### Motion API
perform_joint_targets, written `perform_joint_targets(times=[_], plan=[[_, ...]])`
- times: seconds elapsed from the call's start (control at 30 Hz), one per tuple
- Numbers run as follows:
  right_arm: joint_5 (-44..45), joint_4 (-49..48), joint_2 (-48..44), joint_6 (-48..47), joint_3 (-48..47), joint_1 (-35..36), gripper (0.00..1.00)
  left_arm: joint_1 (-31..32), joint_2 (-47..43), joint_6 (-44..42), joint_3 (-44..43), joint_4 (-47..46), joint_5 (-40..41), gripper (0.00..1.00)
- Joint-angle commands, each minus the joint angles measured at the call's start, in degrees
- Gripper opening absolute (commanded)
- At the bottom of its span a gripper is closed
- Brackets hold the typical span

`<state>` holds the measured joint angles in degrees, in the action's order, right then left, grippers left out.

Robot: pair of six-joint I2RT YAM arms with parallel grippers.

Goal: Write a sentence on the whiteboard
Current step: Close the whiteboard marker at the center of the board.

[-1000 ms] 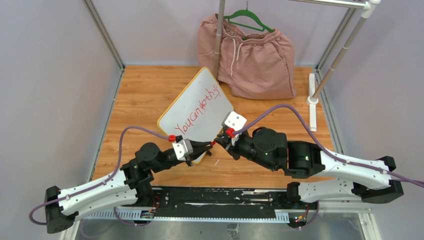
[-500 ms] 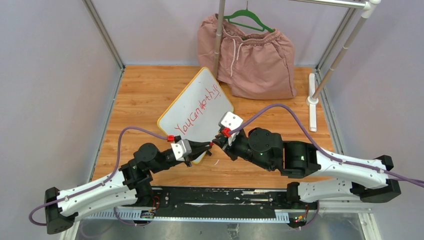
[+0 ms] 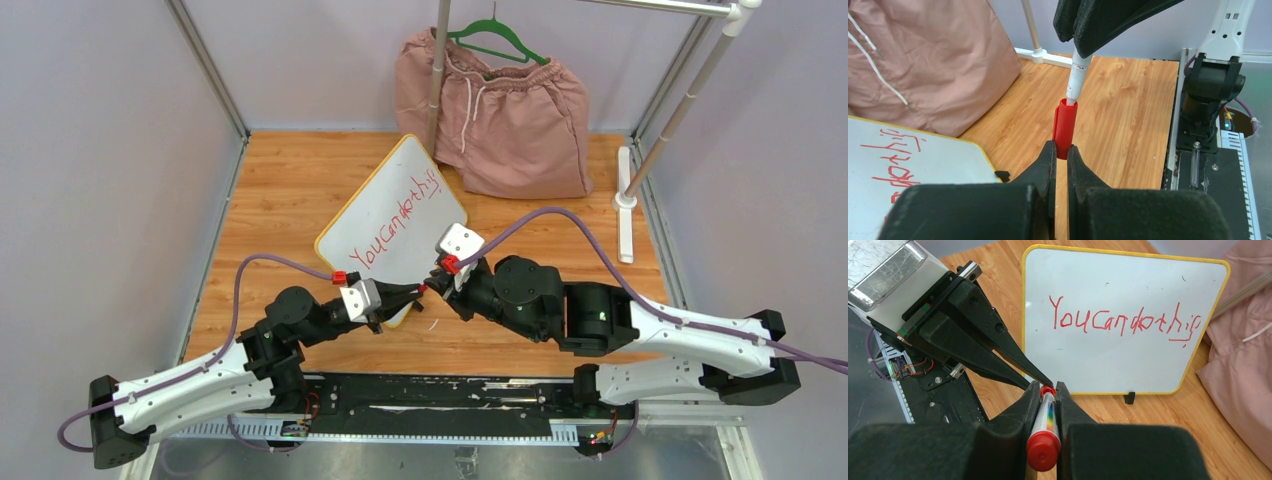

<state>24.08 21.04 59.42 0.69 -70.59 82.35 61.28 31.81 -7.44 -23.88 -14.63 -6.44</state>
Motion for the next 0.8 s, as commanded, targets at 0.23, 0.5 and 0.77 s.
perform_joint_targets(times=[0.23,0.5,0.77], plan=[[0.8,0.6,1.3,1.6,0.1,0.6,0.00,0.4,-1.5,0.1,-0.5,-1.7,-0.3,0.00],[0.9,0.6,2.4,2.1,0.0,0.6,0.00,0.4,-2.2,0.2,-0.5,-1.7,-0.5,0.00],[1.9,1.2,3.5,3.1,0.2,0.5,0.00,0.4,-3.1,1.2,-1.4,-1.8,-0.1,0.00]])
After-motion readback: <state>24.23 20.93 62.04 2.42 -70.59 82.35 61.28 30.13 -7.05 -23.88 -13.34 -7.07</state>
